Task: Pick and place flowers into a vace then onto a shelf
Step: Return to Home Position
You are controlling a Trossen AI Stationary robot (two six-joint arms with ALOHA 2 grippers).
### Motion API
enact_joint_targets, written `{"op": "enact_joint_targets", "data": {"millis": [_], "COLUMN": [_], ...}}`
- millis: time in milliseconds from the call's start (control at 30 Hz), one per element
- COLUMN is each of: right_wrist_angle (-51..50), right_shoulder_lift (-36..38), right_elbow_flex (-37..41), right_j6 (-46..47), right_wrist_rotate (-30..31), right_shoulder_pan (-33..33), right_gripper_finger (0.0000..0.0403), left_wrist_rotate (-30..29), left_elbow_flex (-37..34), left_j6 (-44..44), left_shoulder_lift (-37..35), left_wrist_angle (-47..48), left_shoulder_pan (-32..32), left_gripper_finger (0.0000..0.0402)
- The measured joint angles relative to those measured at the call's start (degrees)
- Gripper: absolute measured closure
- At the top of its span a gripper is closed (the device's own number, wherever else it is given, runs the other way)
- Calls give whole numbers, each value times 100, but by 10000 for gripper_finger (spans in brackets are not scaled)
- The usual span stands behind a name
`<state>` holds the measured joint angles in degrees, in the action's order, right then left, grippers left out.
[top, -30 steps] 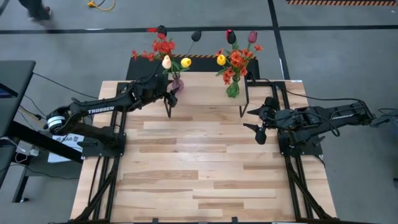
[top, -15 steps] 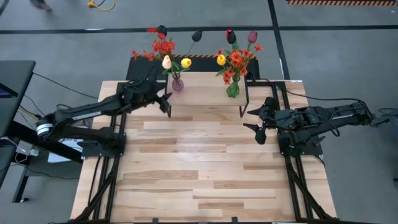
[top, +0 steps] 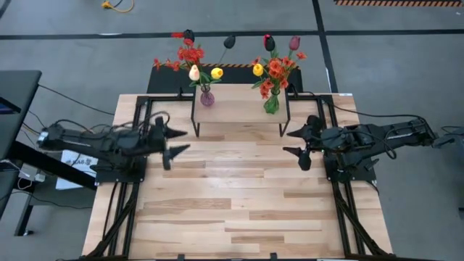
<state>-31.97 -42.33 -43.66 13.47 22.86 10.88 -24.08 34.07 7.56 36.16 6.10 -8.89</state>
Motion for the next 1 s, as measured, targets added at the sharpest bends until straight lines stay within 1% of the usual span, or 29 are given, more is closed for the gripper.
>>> {"op": "enact_joint_targets", "data": {"millis": [67,100,133,167,233,300,333,367,467,567,700,800,833,900,1000], "right_wrist_angle": [269,497,820,1178,1782,2119,2151,2099,1516,1201,1294,1585,1732,2092,2654], "right_shoulder_lift": [-11,-13,-11,-8,28,164,269,384,807,1206,1840,2362,2506,2770,3045], "right_elbow_flex": [2,2,2,2,0,0,-2,-4,-4,5,378,928,1162,1663,2298], "right_j6": [-205,-363,-571,-812,-1226,-1434,-1479,-1489,-1492,-1497,-1637,-1638,-1588,-1465,-1319], "right_wrist_rotate": [-176,-363,-688,-1129,-2249,-3341,-3714,-3926,-3937,-3947,-4391,-4423,-4407,-4433,-4665], "right_shoulder_pan": [2,2,-3,-3,-59,-219,-323,-441,-858,-1246,-1576,-1798,-1883,-2044,-2320], "right_gripper_finger": [143,143,143,143,143,143,143,143,143,143,143,143,143,143,143], "left_wrist_rotate": [-228,-234,-226,-198,-179,-181,-178,-179,-199,-21,96,91,84,62,44], "left_elbow_flex": [-527,-806,-1089,-1353,-1790,-2134,-2284,-2428,-2677,-2798,-2829,-2829,-2830,-2794,-2748], "left_j6": [-249,-348,-442,-528,-575,-555,-537,-488,-381,-403,-524,-588,-609,-682,-731], "left_shoulder_lift": [-156,-204,-236,-249,-256,-265,-288,-349,-702,-1365,-2508,-3431,-3622,-3596,-3538], "left_wrist_angle": [-939,-1419,-1849,-2255,-2880,-3227,-3298,-3340,-3387,-3204,-2324,-1558,-1377,-1257,-1195], "left_shoulder_pan": [-453,-645,-805,-933,-1100,-1165,-1175,-1170,-1112,-1094,-1096,-1094,-1099,-1104,-1103], "left_gripper_finger": [176,176,176,176,176,176,176,176,176,176,176,176,176,176,176]}}
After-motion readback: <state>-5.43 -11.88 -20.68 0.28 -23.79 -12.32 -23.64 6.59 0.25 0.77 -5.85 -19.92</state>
